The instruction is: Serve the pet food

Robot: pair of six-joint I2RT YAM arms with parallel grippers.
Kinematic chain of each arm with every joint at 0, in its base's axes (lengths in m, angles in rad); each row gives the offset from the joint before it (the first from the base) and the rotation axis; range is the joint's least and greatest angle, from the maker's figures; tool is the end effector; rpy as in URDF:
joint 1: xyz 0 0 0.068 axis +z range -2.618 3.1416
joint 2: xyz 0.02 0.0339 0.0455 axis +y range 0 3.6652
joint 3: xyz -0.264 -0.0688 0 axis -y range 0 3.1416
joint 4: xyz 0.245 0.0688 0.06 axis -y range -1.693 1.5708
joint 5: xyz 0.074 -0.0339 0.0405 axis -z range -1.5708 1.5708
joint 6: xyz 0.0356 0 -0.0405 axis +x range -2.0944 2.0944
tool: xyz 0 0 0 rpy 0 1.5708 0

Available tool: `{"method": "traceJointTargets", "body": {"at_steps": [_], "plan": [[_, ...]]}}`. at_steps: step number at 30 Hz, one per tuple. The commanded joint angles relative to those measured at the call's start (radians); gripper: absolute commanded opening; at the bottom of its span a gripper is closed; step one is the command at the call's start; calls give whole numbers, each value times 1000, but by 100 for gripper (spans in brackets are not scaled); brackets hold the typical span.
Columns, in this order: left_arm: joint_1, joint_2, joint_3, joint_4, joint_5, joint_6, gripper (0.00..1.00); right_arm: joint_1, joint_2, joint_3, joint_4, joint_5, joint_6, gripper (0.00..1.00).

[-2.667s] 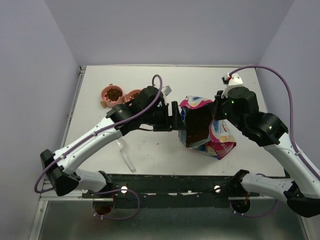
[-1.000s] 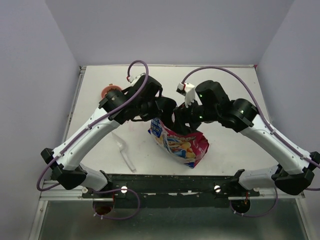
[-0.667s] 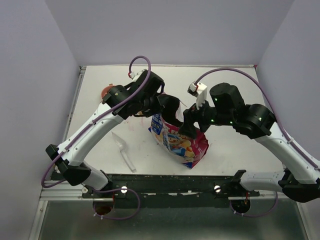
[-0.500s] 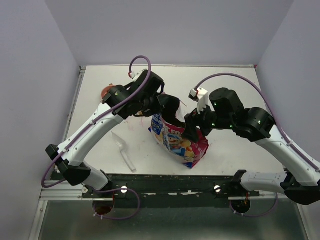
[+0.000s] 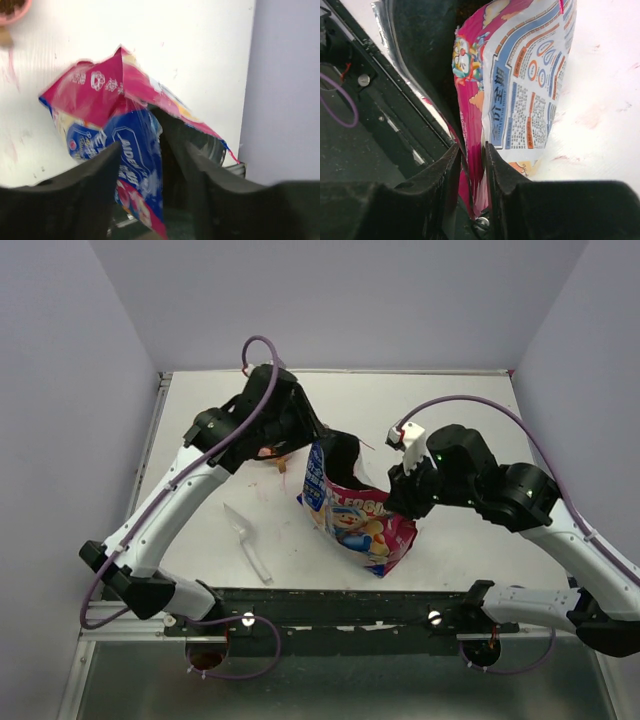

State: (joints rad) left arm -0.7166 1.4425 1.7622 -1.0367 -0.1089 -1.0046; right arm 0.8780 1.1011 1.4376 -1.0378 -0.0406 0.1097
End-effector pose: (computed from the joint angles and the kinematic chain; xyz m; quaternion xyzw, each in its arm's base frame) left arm 0.2155 -0.1826 0.4374 -0.1527 0.8963 -0.2812 0.3071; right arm 0.1239 0.1515 0.4157 -0.3478 0.8375 0.2158 0.3621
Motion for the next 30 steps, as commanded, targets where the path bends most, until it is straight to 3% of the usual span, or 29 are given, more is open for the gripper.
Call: {"method": "traceJointTargets", "body": {"at_steps": [1, 3, 5, 7, 10, 14, 17, 20, 25, 30], "plan": [[139, -152, -140, 330, 274, 220, 67, 6, -35, -29, 21, -71, -28, 27], [207, -191, -216, 435, 416, 280, 67, 6, -32, -32, 16, -58, -28, 19], [275, -221, -282, 530, 527, 323, 53, 6, -24, -28, -1, -50, -30, 11], [315, -220, -332, 619, 671, 375, 48, 6, -18, -22, -16, -33, -31, 7], [336, -128, -276, 560, 819, 416, 52, 6, -12, -14, -33, -10, -36, 5], [341, -33, -178, 330, 666, 234, 49, 6, -3, 10, -53, 15, -39, 4], [333, -83, -268, 391, 560, 42, 62, 6, 2, 15, -50, 16, -30, 4], [335, -125, -316, 385, 451, -84, 64, 7, 11, 23, -47, 10, -16, 4], [330, -54, -216, 176, 443, -212, 63, 6, 26, 30, -44, 7, -13, 3], [319, -42, -218, 126, 414, -405, 63, 7, 31, 29, -41, 4, -16, 3]]}}
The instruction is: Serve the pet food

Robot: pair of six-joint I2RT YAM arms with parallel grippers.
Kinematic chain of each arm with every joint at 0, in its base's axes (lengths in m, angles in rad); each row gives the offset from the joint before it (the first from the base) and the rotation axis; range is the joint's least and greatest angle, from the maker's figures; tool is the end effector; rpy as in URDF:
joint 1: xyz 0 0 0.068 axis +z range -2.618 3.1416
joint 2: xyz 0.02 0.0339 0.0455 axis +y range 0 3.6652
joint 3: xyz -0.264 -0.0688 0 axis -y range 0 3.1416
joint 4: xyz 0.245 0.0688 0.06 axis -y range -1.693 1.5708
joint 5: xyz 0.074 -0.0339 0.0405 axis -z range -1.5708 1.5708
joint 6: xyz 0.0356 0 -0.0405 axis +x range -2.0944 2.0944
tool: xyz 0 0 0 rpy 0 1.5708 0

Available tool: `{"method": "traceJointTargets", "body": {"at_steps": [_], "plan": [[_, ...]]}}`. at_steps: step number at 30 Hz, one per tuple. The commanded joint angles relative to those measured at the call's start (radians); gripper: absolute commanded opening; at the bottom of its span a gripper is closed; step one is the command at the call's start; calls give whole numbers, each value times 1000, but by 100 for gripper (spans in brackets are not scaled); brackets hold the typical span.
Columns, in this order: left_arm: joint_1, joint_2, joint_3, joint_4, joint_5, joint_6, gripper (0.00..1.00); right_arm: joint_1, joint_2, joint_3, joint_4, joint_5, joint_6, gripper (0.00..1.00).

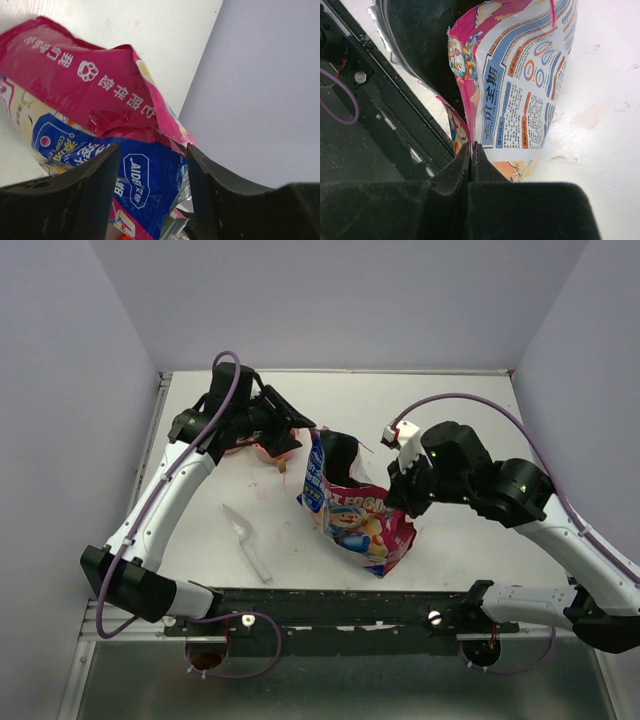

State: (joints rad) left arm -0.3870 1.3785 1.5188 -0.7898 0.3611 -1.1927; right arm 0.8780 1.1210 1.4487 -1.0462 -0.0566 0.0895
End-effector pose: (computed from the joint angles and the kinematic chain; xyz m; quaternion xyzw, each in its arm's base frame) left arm 0.2631 -0.1208 0.4014 -0.2720 0.8420 -0.4238 0.1936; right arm 0.1264 0.1554 0.4148 -0.3604 0.8359 0.2150 0.3538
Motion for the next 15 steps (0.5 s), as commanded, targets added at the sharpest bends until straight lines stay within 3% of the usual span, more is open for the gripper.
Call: {"method": "traceJointTargets", "body": {"at_steps": [1, 4, 10, 15], "plan": [[-10, 42, 43, -153, -51, -249, 62, 7, 11, 16, -31, 20, 4, 3], [-13, 126, 139, -276, -5, -284, 61, 7, 10, 7, -20, 20, 1, 2], [-33, 171, 211, -267, -16, -338, 60, 7, 14, 7, -15, 21, -5, 1], [-46, 203, 225, -308, 4, -377, 53, 7, 13, 4, -8, 32, -13, 0]]}}
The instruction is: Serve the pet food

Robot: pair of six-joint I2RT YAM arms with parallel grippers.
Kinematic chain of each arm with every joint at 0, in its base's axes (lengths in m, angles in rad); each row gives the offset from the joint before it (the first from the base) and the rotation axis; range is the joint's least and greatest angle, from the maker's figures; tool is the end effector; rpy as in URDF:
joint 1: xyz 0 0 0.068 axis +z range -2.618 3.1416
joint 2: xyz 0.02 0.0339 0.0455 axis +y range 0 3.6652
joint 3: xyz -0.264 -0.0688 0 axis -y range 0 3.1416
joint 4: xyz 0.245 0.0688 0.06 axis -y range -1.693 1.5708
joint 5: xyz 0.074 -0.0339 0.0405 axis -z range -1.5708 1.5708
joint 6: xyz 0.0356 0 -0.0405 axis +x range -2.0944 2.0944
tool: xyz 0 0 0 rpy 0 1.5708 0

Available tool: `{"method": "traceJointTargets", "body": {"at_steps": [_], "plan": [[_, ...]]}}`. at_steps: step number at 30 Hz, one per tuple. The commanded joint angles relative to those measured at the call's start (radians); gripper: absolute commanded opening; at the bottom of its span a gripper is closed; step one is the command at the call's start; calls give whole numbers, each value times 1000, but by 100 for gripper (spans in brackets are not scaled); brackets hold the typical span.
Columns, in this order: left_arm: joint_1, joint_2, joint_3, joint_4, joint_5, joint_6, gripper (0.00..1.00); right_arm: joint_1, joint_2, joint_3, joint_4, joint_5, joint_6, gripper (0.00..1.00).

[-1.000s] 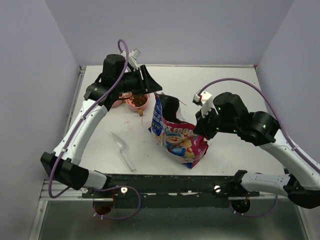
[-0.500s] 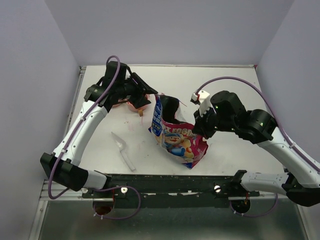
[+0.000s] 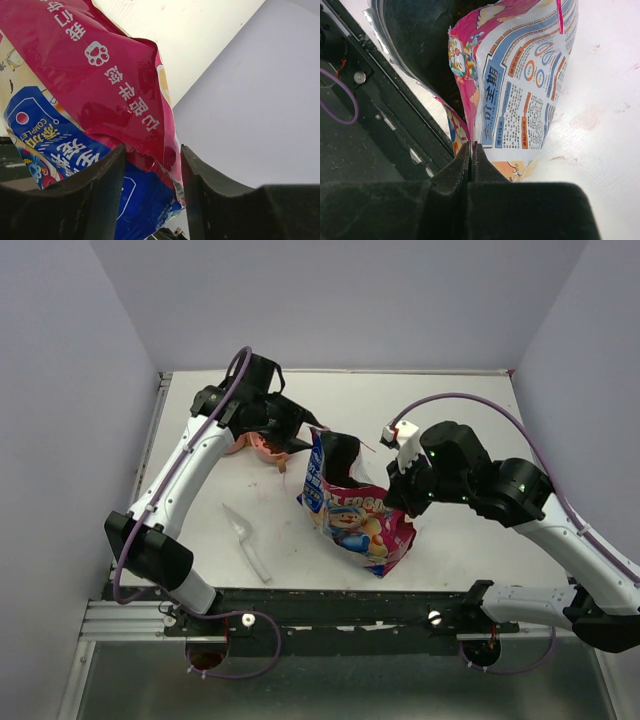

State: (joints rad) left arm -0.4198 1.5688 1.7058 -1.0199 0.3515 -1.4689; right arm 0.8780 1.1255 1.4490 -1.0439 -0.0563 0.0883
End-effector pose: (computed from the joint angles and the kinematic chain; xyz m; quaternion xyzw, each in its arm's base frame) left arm 0.2892 -0.1425 0.3874 -0.4132 0.8318 -0.3655 0.0613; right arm 0.1274 0.1566 0.4143 -0.3610 0.8361 0.2143 0.3532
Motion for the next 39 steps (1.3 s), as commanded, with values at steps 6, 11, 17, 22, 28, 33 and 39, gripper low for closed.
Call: {"method": "traceJointTargets", "body": {"at_steps": [6, 11, 17, 22, 28, 33, 39], "plan": [[-33, 25, 61, -98, -11, -125, 41, 6, 8, -7, -22, 82, -24, 1], [-36, 23, 60, -98, -16, -126, 23, 7, 5, -12, -30, 104, -28, 1], [-20, 5, 28, -8, -48, -97, 0, 6, -12, -24, -41, 144, -24, 0], [35, -16, 51, -49, -146, 2, 0, 6, -46, -61, -80, 364, -28, 0], [154, -142, -66, -19, -155, 70, 0, 7, -131, -93, -96, 425, -78, 0], [193, -216, -109, -2, -103, 116, 0, 7, -151, -96, -93, 325, -136, 0], [190, -294, -179, 23, -17, 113, 0, 7, -152, -35, -82, 257, -171, 4]]}}
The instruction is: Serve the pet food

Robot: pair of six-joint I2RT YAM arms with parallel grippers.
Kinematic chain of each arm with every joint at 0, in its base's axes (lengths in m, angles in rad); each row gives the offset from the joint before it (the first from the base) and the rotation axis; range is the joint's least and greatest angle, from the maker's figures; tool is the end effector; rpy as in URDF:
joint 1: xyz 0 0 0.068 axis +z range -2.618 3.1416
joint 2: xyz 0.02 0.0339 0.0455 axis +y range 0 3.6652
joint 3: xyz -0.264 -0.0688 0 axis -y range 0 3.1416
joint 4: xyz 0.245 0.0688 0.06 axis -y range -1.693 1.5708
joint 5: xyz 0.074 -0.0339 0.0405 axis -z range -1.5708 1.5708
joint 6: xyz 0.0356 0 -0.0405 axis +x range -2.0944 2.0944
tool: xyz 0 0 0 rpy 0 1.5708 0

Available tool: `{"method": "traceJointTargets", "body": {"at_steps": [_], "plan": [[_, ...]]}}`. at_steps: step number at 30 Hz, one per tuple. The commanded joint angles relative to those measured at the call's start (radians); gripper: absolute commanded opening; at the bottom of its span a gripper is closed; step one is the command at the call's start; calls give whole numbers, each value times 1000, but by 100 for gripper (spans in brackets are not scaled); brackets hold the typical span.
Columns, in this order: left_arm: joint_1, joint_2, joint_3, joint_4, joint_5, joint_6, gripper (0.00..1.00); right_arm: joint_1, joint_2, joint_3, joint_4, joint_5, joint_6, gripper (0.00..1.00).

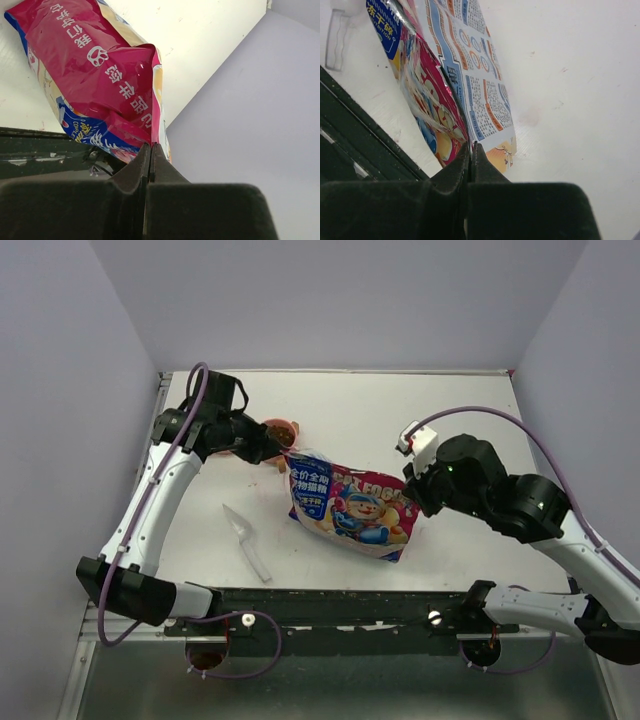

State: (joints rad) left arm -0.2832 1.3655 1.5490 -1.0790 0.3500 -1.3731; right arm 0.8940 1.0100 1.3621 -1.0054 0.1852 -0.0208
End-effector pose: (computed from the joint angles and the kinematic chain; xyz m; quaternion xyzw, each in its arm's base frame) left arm 0.2494 -0.0853 0.3918 -0.4323 0.8244 -0.3514 0.0996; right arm 0.1150 0.1326 0.4116 -0.3575 0.8191 0.1113 0.4346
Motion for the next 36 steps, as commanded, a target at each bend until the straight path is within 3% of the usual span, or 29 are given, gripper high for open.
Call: {"method": "traceJointTargets", "body": {"at_steps": [1, 5, 7, 10, 11, 13, 16, 24, 29, 36], "plan": [[55, -103, -36, 83, 1, 6, 0, -9, -24, 70, -114, -12, -62, 12], [45, -147, -84, 102, 15, -40, 0, -10, 68, 159, -73, -113, -57, 46], [44, -157, -89, 108, 20, -53, 0, -10, 136, 208, -52, -153, -57, 55], [36, -158, -84, 106, 20, -70, 0, -10, 229, 282, -18, -211, -54, 76], [33, -157, -83, 106, 20, -76, 0, -9, 254, 313, -4, -223, -51, 92], [29, -154, -76, 108, 18, -80, 0, 3, 321, 377, 1, -233, -45, 95], [27, -152, -73, 100, 14, -77, 0, 65, 403, 457, 10, -190, -54, 95], [27, -157, -92, 110, 15, -86, 0, 270, 576, 529, -16, 138, -116, 88], [27, -161, -99, 113, 20, -83, 0, 347, 601, 485, 37, 431, -145, 76], [27, -172, -130, 136, 30, -86, 0, 350, 582, 425, 82, 476, -160, 50]]}}
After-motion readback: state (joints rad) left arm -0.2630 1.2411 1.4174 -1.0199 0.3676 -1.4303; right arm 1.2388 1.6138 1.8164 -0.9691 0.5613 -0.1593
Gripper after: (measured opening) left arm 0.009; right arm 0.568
